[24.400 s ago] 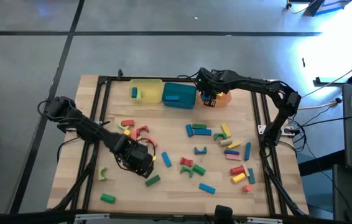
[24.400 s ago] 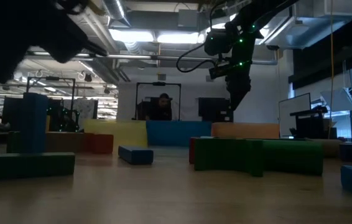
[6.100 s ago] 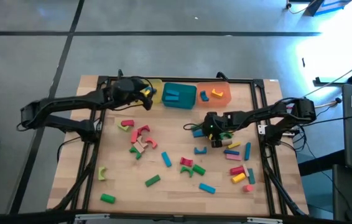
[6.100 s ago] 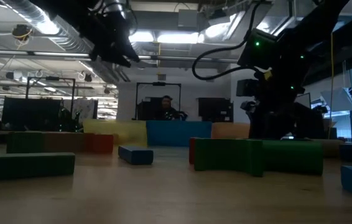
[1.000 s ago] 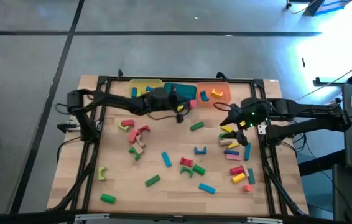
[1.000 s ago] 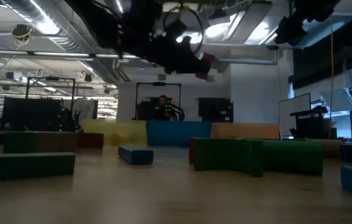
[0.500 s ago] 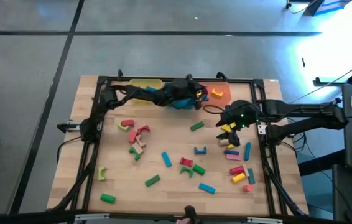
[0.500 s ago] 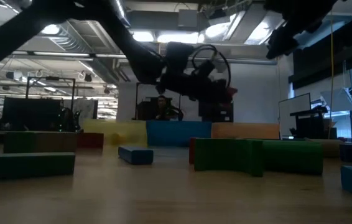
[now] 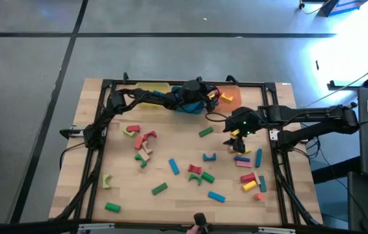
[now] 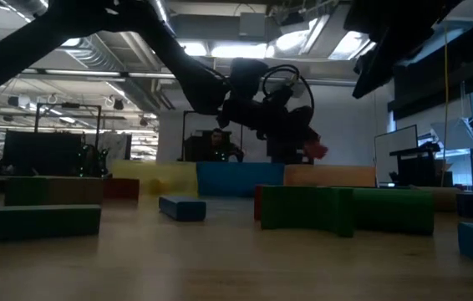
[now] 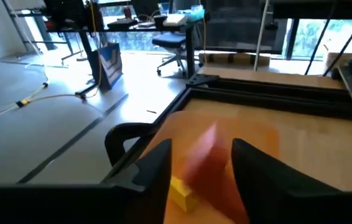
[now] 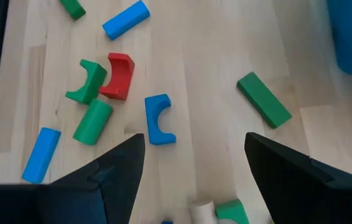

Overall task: Sort blocks by size
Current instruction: Put the orange arch block into the orange bin, then put the green rectangle block into the blue bin

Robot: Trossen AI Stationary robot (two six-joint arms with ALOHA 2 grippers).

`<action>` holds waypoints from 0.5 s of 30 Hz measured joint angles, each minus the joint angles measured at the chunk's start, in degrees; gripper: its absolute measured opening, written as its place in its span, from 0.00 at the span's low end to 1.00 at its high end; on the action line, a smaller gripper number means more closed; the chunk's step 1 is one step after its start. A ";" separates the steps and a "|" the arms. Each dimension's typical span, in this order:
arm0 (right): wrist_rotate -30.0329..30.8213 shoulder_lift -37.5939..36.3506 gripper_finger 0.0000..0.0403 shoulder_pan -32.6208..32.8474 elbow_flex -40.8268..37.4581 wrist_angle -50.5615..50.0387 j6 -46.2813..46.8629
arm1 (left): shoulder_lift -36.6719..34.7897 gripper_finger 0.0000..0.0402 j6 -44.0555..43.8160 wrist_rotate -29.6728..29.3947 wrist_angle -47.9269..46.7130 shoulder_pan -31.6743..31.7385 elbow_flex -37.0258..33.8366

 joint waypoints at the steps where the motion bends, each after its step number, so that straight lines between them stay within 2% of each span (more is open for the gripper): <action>1: -0.01 0.27 0.69 0.00 0.00 0.12 -0.12 | 0.00 0.40 -0.12 0.01 -0.22 -0.05 0.00; 8: 1.70 0.77 0.69 0.00 0.00 0.36 -0.22 | -0.25 0.45 -0.92 0.04 -0.40 -0.24 -0.02; 12: 8.51 0.75 0.69 0.00 0.00 0.32 -3.90 | -3.41 0.44 -1.05 0.03 -5.17 -0.39 -0.22; 15: 14.96 0.90 0.69 0.00 0.00 0.35 -9.53 | -9.44 0.43 0.20 0.05 -14.45 -0.39 -0.14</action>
